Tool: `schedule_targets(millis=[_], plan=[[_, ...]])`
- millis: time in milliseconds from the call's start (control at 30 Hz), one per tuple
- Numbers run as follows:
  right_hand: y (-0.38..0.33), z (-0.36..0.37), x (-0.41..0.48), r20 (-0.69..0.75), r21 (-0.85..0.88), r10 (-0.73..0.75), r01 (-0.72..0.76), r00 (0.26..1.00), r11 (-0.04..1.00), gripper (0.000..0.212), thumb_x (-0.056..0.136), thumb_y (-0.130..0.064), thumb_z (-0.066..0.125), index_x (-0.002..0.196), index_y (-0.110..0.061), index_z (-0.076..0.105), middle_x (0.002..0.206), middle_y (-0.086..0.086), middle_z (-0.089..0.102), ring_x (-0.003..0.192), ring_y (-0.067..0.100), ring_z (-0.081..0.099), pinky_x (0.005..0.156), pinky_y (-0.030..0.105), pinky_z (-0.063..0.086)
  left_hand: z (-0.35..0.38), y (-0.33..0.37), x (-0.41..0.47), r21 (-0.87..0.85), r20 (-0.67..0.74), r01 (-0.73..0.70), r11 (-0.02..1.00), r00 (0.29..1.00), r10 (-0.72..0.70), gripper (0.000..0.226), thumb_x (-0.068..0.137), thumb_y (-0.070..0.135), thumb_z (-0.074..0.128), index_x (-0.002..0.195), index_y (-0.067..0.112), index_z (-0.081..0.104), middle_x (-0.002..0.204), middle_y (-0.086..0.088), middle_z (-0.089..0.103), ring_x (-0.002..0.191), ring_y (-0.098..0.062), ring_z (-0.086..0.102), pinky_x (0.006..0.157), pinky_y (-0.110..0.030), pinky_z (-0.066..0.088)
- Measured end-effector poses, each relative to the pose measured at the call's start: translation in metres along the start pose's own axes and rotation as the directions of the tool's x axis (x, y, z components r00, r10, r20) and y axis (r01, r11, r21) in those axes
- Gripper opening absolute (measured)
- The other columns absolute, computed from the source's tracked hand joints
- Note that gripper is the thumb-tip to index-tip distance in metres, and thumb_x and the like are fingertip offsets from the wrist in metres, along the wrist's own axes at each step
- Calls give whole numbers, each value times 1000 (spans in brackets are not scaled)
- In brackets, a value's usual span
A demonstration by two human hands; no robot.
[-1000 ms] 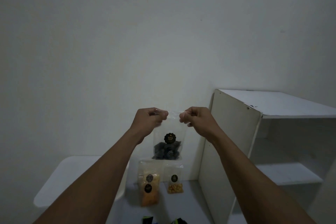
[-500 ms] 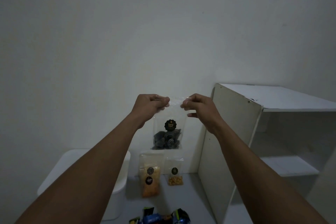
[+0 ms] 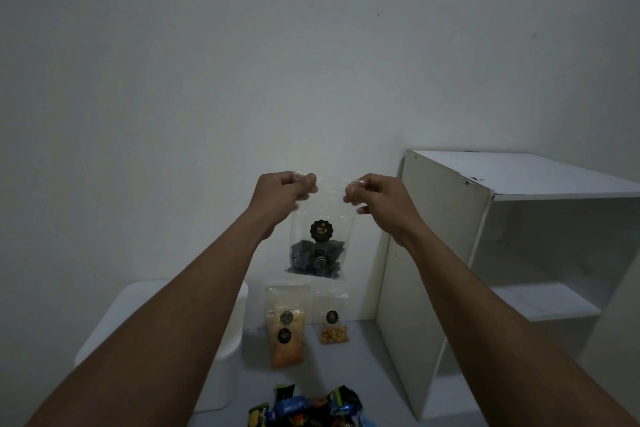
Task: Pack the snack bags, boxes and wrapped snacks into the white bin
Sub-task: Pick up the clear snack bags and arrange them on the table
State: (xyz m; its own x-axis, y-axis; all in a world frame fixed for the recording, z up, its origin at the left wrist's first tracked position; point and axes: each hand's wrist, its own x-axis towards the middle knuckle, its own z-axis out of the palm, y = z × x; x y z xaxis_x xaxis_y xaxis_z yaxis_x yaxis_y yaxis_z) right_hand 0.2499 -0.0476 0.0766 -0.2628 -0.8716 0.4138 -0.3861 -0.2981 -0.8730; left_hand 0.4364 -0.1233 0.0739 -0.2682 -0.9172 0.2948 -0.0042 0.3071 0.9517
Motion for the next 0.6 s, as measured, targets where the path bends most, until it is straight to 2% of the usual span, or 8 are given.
schedule_targets(millis=[100,167,233,333,500,600], plan=[[1,6,0,-65,-75,-61,56,996,996,9,86,-11,68,79,-7,72,75,4,75,65,9,63,67,29,50,7,2,-1,223,-271,51,974,962,12,36,76,48,76,91,17,67,97,3,69,89,-13,63,85,-31,50],[2,10,-1,-92,-166,-88,72,992,983,10,85,-15,70,76,-12,72,71,-2,74,60,2,61,67,28,51,12,5,-4,216,-370,136,967,928,-48,48,72,56,76,89,14,62,96,0,68,89,-21,66,87,-37,54],[5,16,-3,-116,-248,-112,80,987,965,12,85,-19,69,74,-18,72,70,-8,73,65,2,65,70,31,55,14,9,-7,84,-305,188,979,940,-154,48,74,53,77,81,7,62,88,-6,71,79,-21,70,80,-38,60],[7,24,-7,-146,-316,-163,110,976,942,12,87,-24,66,77,-24,72,73,-13,72,73,2,67,73,32,57,13,15,-12,-115,-144,275,954,946,-290,37,79,32,80,91,-2,68,87,-13,74,72,-16,72,67,-30,62],[12,32,-15,-108,-370,-224,170,969,913,11,88,-31,68,82,-23,73,75,-11,72,71,3,67,70,36,59,10,17,-12,-250,-67,339,907,929,-365,14,86,6,68,95,-4,68,92,-18,74,77,-21,74,68,-30,62],[12,32,-18,-11,-259,-129,121,992,958,22,82,-43,72,81,-22,73,73,-7,73,70,9,69,67,38,61,7,13,-13,-210,-22,336,918,937,-348,14,88,4,63,97,-5,68,90,-18,75,79,-20,75,72,-31,62]])
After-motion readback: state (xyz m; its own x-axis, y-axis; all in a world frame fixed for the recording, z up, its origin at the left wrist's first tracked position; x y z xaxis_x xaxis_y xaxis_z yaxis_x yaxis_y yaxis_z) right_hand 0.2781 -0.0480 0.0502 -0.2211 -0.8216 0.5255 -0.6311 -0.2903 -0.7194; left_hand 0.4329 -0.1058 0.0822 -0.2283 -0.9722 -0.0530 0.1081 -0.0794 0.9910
